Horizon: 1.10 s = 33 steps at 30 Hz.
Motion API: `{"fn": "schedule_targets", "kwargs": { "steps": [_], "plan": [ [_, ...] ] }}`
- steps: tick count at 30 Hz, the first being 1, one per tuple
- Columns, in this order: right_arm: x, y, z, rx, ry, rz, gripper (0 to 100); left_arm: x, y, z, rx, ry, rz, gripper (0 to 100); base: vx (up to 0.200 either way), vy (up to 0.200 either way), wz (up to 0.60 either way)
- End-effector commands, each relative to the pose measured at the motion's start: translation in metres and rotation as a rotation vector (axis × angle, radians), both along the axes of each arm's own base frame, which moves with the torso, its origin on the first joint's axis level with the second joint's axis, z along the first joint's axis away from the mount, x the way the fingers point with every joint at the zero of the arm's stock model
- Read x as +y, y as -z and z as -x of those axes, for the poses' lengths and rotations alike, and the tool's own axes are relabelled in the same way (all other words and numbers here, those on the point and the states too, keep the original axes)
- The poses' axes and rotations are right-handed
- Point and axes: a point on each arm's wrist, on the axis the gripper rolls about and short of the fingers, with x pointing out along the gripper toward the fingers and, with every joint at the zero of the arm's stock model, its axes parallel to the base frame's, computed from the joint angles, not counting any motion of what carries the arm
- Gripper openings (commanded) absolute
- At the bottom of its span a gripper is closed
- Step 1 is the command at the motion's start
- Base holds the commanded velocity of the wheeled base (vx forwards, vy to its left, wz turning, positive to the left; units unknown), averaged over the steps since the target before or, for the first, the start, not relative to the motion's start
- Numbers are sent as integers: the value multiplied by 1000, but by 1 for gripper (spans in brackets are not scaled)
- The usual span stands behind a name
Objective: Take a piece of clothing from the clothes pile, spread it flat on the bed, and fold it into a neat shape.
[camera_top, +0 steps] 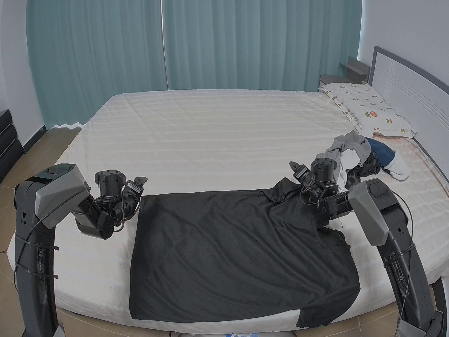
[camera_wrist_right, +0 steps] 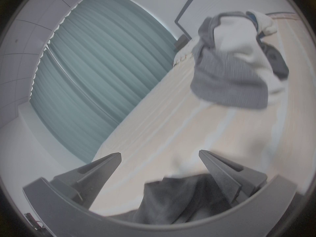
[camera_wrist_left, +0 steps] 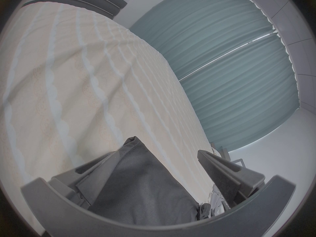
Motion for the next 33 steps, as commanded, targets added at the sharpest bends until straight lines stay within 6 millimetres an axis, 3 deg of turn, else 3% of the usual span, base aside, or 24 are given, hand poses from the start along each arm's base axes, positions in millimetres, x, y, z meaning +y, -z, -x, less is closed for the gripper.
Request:
{"fn": "schedule_targets", "kwargs": {
  "steps": [1, 7, 14, 17, 22, 28, 33],
  "plan": [
    [-30, -9, -5, -36, 44, 11, 100, 0, 0, 0, -2, -2, 0, 100, 0, 0, 0],
    [-32, -19, -5, -37, 50, 11, 100, 0, 0, 0, -2, -3, 0, 100, 0, 0, 0],
    [5, -45, 21, 20, -96, 2, 100, 0, -1, -1, -5, -3, -1, 100, 0, 0, 0],
    [26, -37, 35, 74, -175, 3, 100, 0, -1, -1, -5, -3, -1, 100, 0, 0, 0],
    [38, -13, 40, 130, -193, 15, 100, 0, -1, -1, -5, -3, -1, 100, 0, 0, 0],
    [32, -1, 40, 167, -177, 26, 100, 0, -1, -1, -5, 3, -14, 100, 0, 0, 0],
    [14, 9, 36, 212, -142, 29, 100, 0, 0, -1, -4, 5, -20, 100, 0, 0, 0]
  ]
}}
